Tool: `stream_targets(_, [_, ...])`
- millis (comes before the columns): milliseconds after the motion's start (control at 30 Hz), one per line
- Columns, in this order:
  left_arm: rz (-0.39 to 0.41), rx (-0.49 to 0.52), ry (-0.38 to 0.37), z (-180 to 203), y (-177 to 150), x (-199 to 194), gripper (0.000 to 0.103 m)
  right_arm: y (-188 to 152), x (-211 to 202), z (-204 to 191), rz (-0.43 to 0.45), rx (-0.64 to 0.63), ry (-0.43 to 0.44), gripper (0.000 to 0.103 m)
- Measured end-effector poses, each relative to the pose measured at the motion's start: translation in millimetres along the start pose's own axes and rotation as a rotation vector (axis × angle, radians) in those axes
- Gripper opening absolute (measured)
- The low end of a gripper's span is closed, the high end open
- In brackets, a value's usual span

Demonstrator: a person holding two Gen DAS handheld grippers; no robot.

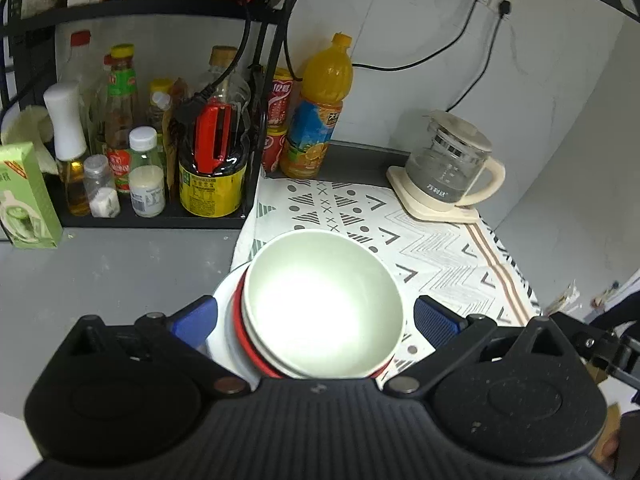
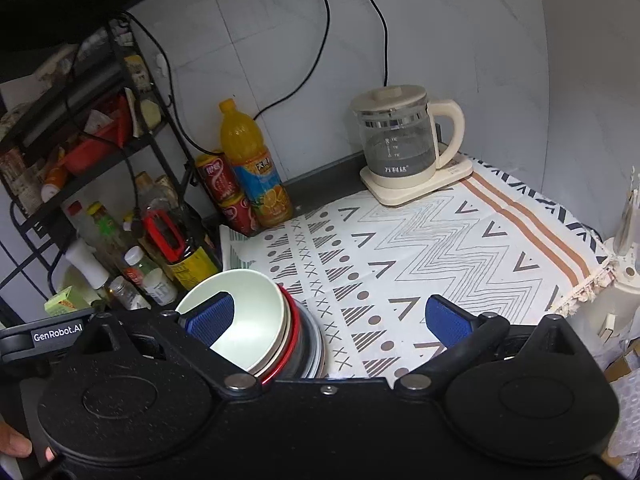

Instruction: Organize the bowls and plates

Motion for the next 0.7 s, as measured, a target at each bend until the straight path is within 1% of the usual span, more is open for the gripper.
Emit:
stream_targets(67, [0.003,0.012,-0.002,-1,-5,-8,0.103,-5,-10,-2,0.017,0.004,-0.006,0.103])
stream_targets(333, [0.025,0.04,-0.03,-3,-25,-39,0.103,-24,-39,-11,0.037,0.006,-0.004,0.103])
stream_targets(433, [0.034,0.054,-0.03,-5,-33,-50,0.103,-30,-48,-16,0.045,0.001,-0.012,0.103])
stream_targets(700, [0.04,0.074,-0.041,-10,-49,-73,0.103,-47,-65,-23,0.042,-0.006,-0.022,0.103])
Point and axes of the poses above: each gripper's, at about its wrist camera, not at the fingertips, and x roughly the way its jaws point, z to its right, y to its top, the point moved 2 cm from there along x, roughly the way its jaws point, and after that the axes turned 6 degrees about y, right-handed, at the moved point
